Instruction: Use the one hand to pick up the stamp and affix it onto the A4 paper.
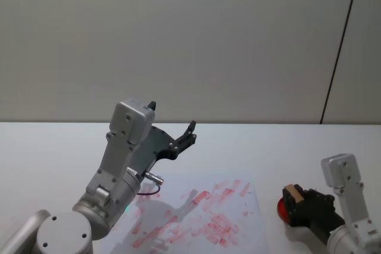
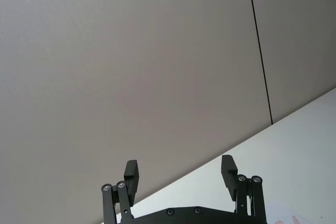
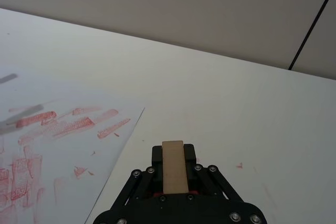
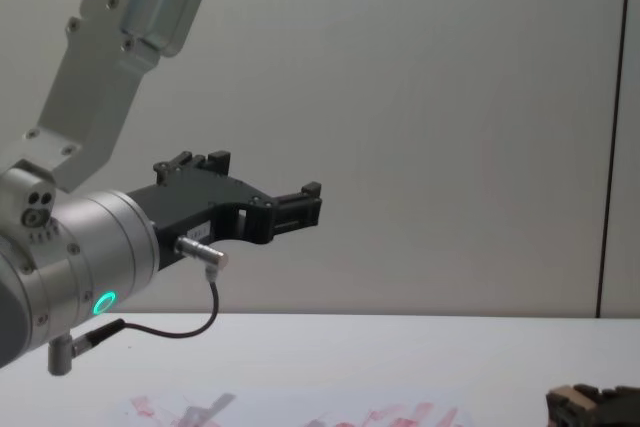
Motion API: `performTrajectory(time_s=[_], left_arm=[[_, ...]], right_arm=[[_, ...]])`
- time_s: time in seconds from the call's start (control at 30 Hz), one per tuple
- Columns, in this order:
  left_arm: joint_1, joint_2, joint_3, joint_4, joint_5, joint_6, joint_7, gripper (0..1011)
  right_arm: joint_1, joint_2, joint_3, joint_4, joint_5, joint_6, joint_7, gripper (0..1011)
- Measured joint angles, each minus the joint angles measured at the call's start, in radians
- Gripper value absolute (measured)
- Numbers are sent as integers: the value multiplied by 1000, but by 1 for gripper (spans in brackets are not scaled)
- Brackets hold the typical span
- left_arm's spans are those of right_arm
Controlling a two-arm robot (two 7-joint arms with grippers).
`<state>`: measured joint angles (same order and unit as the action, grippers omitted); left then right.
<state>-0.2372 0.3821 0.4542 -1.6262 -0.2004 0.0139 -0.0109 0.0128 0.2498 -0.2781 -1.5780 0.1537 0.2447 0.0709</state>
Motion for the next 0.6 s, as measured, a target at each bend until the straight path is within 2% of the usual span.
performTrajectory(time_s=[0.3, 0.6], left_arm=[[0, 0, 0, 0, 0, 0, 0, 1002], [0, 0, 0, 0, 0, 0, 0, 1003]], right_arm=[[18, -15, 3, -23, 30, -42, 15, 219], [56, -43, 0, -60, 78, -57, 65, 219]])
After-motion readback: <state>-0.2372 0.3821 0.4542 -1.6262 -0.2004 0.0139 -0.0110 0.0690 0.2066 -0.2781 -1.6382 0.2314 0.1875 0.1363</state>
